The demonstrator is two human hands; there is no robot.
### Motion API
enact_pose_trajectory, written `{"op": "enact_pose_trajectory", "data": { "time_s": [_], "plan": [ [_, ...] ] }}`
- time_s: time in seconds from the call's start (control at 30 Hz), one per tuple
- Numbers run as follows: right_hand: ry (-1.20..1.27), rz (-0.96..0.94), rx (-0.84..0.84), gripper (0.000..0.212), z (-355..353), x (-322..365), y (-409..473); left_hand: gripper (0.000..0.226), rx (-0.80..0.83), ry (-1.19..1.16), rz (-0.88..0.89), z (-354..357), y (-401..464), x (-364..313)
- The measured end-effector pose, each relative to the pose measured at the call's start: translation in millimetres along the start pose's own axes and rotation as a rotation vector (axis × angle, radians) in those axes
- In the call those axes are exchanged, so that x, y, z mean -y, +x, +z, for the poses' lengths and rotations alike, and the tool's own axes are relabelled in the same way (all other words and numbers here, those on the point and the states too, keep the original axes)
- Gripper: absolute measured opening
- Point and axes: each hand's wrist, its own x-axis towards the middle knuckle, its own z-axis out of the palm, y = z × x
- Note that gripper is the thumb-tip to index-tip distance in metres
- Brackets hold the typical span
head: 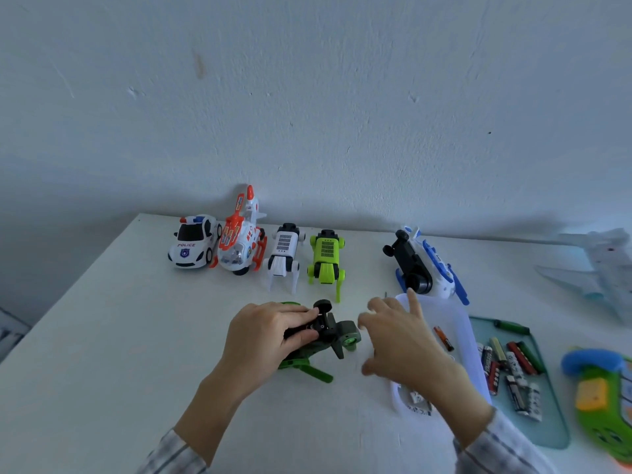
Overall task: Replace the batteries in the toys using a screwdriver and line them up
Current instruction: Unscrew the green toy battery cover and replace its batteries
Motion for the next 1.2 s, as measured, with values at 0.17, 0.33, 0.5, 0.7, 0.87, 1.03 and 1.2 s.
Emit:
{"op": "enact_pose_trajectory", "data": {
  "time_s": [0.17, 0.33, 0.5, 0.7, 0.87, 1.03, 1.2],
  "plan": [
    [-0.416, 0.045, 0.092, 0.034, 18.1, 8.7, 6.0, 0.034, -0.031, -0.018, 0.017, -2.7, 2.0, -2.9],
    [-0.472, 0.000, 0.036, 0.019, 19.6, 9.3, 16.6, 0.038, -0.043, -0.028, 0.012, -2.0, 0.6, -2.4],
    [-0.405, -0.094, 0.018, 0.013, 16.8, 6.8, 18.3, 0.032, -0.057, 0.010, 0.015, -1.3, 0.0, -3.3],
    [0.004, -0.001, -0.222, 0.027, -3.8, -14.3, 15.5, 0.031, -0.070, 0.019, 0.017, 0.0, -1.9, -3.5],
    [0.802, 0.149, -0.600, 0.021, -26.3, -25.2, 6.7, 0.032, -0.064, 0.027, 0.014, 1.3, -1.3, -2.1],
    [1.414, 0.051, -0.799, 0.023, -48.0, -10.8, 2.6, 0.033, -0.061, 0.029, 0.007, 0.6, -1.0, -2.9],
    [1.419, 0.015, -0.828, 0.021, -54.5, 12.1, 14.8, 0.033, -0.046, 0.018, -0.017, 1.0, -1.7, -2.4]
  ]
}}
